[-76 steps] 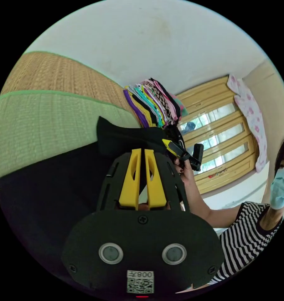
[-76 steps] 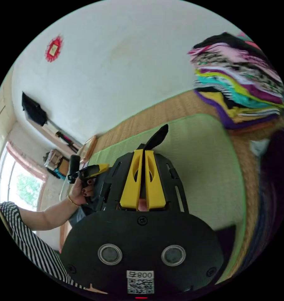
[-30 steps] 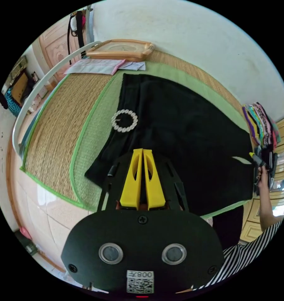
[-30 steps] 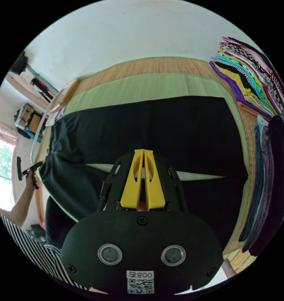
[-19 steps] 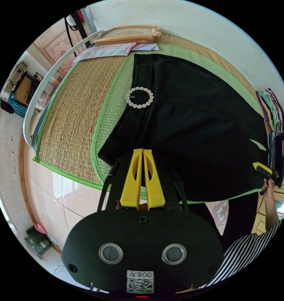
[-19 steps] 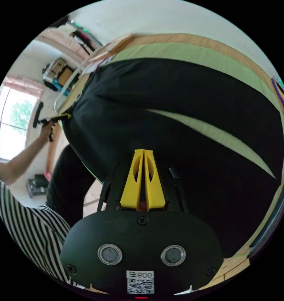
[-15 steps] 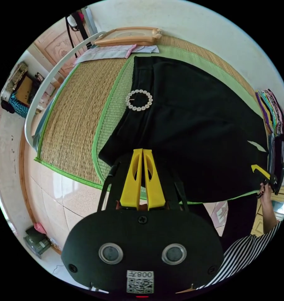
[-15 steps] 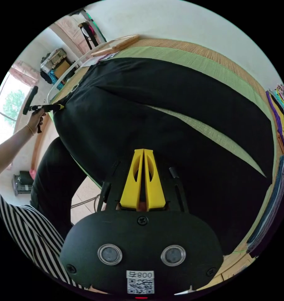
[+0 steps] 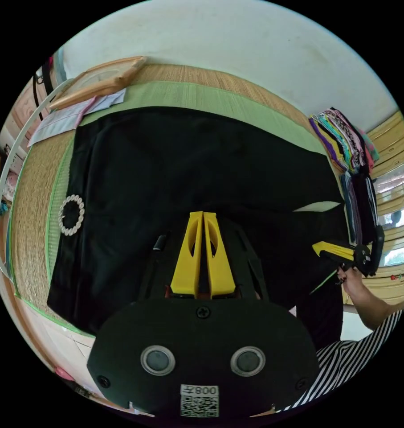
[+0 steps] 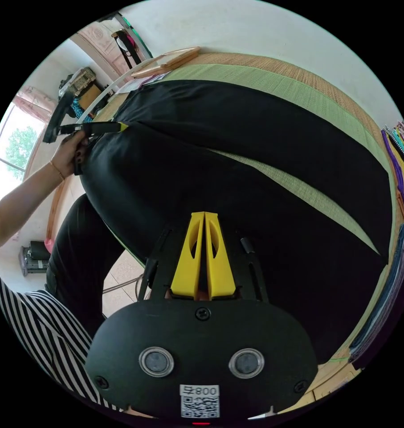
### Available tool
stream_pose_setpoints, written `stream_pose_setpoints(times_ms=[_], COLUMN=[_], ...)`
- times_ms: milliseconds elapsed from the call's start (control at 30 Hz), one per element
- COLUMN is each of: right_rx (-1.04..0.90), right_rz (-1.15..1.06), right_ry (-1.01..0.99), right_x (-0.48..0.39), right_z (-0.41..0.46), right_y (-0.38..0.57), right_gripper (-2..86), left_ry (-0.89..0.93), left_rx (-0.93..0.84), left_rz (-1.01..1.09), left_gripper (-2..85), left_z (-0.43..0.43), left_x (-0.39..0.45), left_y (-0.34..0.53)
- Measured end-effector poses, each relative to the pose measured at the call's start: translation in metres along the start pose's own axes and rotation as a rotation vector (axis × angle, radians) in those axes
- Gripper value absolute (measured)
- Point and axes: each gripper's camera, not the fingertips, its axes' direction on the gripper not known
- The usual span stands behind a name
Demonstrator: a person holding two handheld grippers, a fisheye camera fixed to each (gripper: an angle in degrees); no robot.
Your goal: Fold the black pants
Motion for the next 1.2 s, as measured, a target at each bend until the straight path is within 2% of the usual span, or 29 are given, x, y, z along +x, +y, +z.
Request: stream_pose_setpoints(times_ms=[300, 467, 600, 667, 800, 933, 1200], right_rx=[-0.013, 0.043, -0.023, -0.008, 0.02, 0.037, 0.18], right_rz=[0.004, -0.011, -0.003, 0.013, 0.024, 0.075, 0.357], right_ry=[-0.03, -0.063, -0.073, -0.099, -0.091, -0.083, -0.068], right_x=[0.008, 0.008, 0.015, 0.023, 0.035, 0.061, 0.172], right_z=[-0.017, -0.042, -0.031, -0.03, -0.049, -0.059, -0.108], right_y=[0.006, 0.018, 0.029, 0.036, 0.048, 0.067, 0.143], right_gripper=[0.1, 0.1, 0.1, 0.1, 0.1, 0.1, 0.1], left_ry=[-0.025, -0.139, -0.094, -0.062, -0.031, 0.103, 0.308], left_rx=[0.05, 0.062, -0.018, 0.028, 0.075, 0.108, 0.028], left_rz=[-0.015, -0.23, -0.353, -0.391, -0.298, -0.141, 0.204], left_gripper=[0.1, 0.1, 0.1, 0.1, 0.1, 0.3, 2.8], left_z=[0.001, -0.01, 0.01, 0.013, 0.02, 0.043, 0.113], left_x=[-0.002, -0.044, -0.07, -0.067, -0.041, 0.006, 0.125], left_y=[0.0, 0.041, 0.052, 0.046, 0.021, -0.022, -0.121])
